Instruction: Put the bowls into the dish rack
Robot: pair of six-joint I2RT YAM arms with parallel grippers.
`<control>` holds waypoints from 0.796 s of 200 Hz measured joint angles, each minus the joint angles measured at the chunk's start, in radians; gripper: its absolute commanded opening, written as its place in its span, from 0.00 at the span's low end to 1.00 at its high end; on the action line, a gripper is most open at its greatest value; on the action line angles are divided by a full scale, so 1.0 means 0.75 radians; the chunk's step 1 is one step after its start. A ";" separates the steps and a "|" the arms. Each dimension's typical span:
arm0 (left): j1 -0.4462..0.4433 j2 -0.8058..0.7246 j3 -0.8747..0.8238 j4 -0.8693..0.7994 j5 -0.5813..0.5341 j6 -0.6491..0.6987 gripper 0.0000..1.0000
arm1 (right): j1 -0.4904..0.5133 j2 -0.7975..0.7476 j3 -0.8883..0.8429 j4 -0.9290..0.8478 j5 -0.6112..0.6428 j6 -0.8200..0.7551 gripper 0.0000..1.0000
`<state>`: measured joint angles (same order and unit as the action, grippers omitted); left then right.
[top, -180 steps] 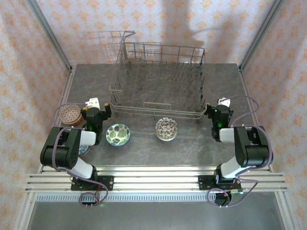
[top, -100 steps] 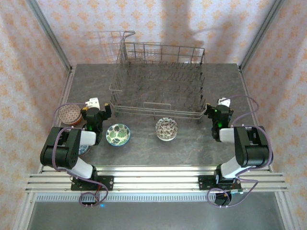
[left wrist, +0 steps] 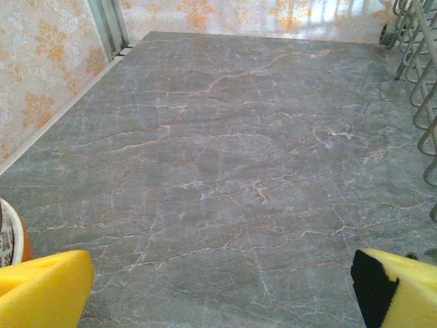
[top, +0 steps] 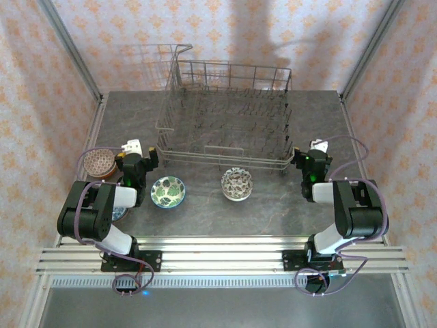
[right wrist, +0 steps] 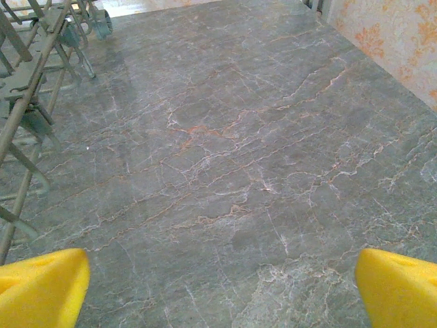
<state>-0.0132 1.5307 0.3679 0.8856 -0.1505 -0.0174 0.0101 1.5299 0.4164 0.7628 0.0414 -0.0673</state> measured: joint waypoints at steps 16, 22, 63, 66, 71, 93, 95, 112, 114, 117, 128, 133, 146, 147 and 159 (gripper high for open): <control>0.000 -0.005 0.000 -0.009 -0.001 0.000 0.99 | 0.003 -0.011 -0.001 -0.011 0.028 0.025 0.99; 0.000 -0.013 0.000 -0.020 -0.008 -0.001 0.99 | 0.004 -0.026 -0.003 -0.018 0.041 0.036 0.99; 0.026 -0.186 -0.001 -0.101 -0.045 -0.037 0.99 | 0.003 -0.248 -0.027 -0.107 0.083 0.080 0.99; 0.028 -0.202 -0.002 -0.105 -0.051 -0.039 0.99 | 0.003 -0.267 -0.026 -0.124 0.089 0.084 0.99; 0.030 -0.234 -0.002 -0.120 -0.065 -0.047 0.99 | 0.003 -0.300 -0.016 -0.169 0.099 0.095 0.99; 0.033 -0.382 -0.002 -0.199 -0.118 -0.074 0.99 | 0.003 -0.434 0.078 -0.421 0.166 0.153 0.99; 0.034 -0.399 -0.002 -0.212 -0.123 -0.081 0.99 | 0.003 -0.443 0.084 -0.436 0.168 0.158 0.99; 0.039 -0.545 0.017 -0.342 -0.140 -0.112 0.99 | 0.003 -0.566 0.140 -0.592 0.192 0.198 0.99; 0.039 -0.559 0.021 -0.360 -0.141 -0.119 0.99 | 0.003 -0.588 0.143 -0.612 0.194 0.203 0.99; 0.039 -0.582 0.032 -0.394 -0.141 -0.126 0.99 | 0.003 -0.612 0.148 -0.638 0.195 0.211 0.99; 0.039 -0.676 0.085 -0.544 -0.147 -0.168 0.99 | 0.003 -0.722 0.159 -0.745 0.198 0.234 1.00; 0.039 -0.714 0.119 -0.617 -0.145 -0.190 0.99 | 0.003 -0.766 0.163 -0.790 0.199 0.243 0.99; 0.039 -0.801 0.212 -0.802 -0.127 -0.249 0.97 | 0.003 -0.893 0.183 -0.934 0.181 0.260 0.96; 0.039 -0.807 0.218 -0.813 -0.125 -0.255 0.97 | 0.003 -0.900 0.186 -0.943 0.180 0.260 0.96; 0.039 -0.878 0.305 -0.991 -0.084 -0.311 0.93 | 0.000 -0.985 0.226 -1.078 0.135 0.272 0.93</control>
<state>0.0158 0.8719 0.5968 0.1421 -0.2134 -0.2504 0.0101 0.7914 0.5861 -0.0460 0.1429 0.1368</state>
